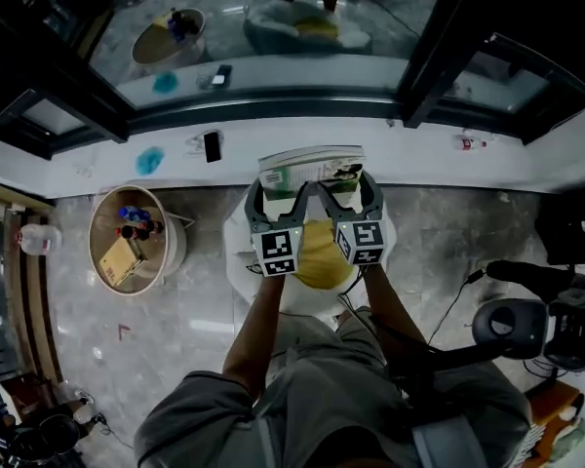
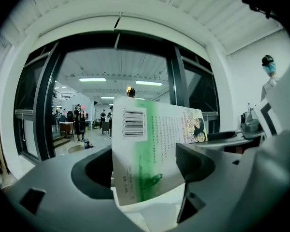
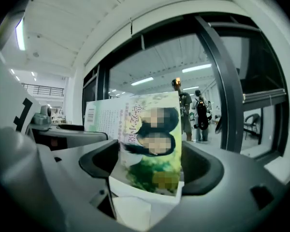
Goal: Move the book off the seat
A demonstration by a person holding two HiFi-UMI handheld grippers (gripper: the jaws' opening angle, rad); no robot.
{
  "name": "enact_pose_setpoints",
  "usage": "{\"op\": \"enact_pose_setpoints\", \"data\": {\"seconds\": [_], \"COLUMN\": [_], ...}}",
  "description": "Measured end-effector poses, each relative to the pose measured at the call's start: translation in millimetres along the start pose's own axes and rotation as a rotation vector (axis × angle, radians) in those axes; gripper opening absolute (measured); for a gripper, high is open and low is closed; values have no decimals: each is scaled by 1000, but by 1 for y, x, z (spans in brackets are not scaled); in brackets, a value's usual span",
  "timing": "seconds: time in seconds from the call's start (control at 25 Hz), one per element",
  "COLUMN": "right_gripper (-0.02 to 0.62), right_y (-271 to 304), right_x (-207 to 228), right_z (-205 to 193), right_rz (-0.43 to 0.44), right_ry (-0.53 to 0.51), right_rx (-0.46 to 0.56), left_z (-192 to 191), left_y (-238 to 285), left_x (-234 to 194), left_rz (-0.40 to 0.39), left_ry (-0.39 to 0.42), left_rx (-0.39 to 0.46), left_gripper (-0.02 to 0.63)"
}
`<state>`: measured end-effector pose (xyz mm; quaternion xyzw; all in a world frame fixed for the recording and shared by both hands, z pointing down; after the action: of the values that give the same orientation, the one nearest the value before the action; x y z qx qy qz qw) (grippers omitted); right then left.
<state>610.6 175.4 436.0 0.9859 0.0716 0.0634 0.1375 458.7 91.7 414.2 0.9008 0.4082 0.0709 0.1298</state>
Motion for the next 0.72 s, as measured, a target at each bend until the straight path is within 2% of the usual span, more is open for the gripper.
{"op": "enact_pose_setpoints", "data": {"seconds": [0.12,0.2,0.28,0.4,0.72], "right_gripper": [388,388,388,388,388], "right_y": [-28,-53,-83,-103,-127], "right_x": [-3,-10,-17,-13,-9], "right_z": [55,75,82,92,80], "right_rz": [-8,-8,-16,-38,-23], "right_ry": [-45,-59,-44,-14,-22], "right_rx": [76,94,107,147,168], "left_z": [53,70,77,98,92], "left_y": [-28,-51,-77,-89,-108], "left_x": [10,17,30,45,64], "left_rz": [13,18,15,5,22], "left_ry": [-1,-10,4,37,51], "left_rx": [82,96,103,158,176], "left_gripper": [397,397,397,397,397]}}
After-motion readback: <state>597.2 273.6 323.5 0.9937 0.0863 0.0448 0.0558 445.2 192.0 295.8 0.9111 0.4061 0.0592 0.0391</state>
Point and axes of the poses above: the fingertips, and each gripper's own axes: y forward along the fingers, x to its right, z out of its top, the point moved 7 cm from there along -y, backward along the fingers, and after that the axes turned 8 degrees about -x, right-handed, at the moved point
